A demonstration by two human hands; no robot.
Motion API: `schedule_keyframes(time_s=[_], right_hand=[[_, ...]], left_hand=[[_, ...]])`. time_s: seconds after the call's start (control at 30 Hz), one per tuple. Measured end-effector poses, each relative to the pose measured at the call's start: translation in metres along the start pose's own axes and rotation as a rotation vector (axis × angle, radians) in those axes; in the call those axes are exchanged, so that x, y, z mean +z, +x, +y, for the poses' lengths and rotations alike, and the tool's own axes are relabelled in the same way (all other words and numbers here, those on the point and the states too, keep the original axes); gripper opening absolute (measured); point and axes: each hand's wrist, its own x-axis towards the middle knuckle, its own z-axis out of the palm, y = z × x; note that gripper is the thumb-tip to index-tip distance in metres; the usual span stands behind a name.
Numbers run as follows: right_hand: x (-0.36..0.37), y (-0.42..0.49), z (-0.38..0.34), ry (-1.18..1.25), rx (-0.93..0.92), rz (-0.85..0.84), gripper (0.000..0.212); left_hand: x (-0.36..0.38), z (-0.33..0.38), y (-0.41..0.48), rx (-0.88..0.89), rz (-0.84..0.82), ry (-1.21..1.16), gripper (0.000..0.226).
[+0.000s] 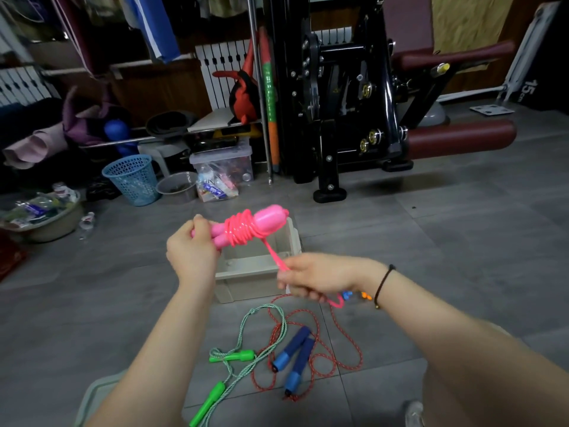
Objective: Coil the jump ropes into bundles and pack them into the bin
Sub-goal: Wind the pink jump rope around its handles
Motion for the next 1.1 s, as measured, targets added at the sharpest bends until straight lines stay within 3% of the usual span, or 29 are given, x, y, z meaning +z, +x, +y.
schedule_keyframes(time_s=[0.07, 0.17, 0.33, 0.43, 0.57, 0.77, 1.0, 1.1], right_hand=[[0.018, 0.005, -0.004, -0.041, 0.01, -0.051, 0.015], [0.033, 0.006, -0.009, -0.114, -0.012, -0.052, 0.017], [0.018, 0.005, -0.013, -0.389, -0.14, 0.141, 0.026], [-0.008, -0.001, -0.01, -0.402, -0.178, 0.29, 0.027], [-0.035, -0.011, -0.004, -0.34, -0.196, 0.375, 0.023], [-0.05, -0.015, 0.004, -0.019, -0.203, 0.429, 0.023], [-0.024, 0.001, 0.006, 0.618, -0.291, 0.234, 0.027], [-0.012, 0.009, 0.004, 0.89, -0.254, 0.106, 0.042]], left_hand=[[0.002, -0.002, 0.002, 0.159, 0.026, 0.235, 0.038], [0.01, 0.001, -0.01, 0.287, -0.075, 0.424, 0.033], [0.021, -0.02, -0.022, 0.59, -0.319, 0.719, 0.034], [0.023, -0.024, -0.026, 0.752, -0.504, 0.69, 0.052], [0.017, -0.014, -0.027, 0.758, -0.619, 0.543, 0.061], [0.01, 0.005, -0.045, 0.762, -0.742, 0.319, 0.053], [0.003, 0.027, -0.06, 0.629, -0.641, -0.034, 0.035], [0.003, 0.031, -0.058, 0.609, -0.571, -0.089, 0.02]])
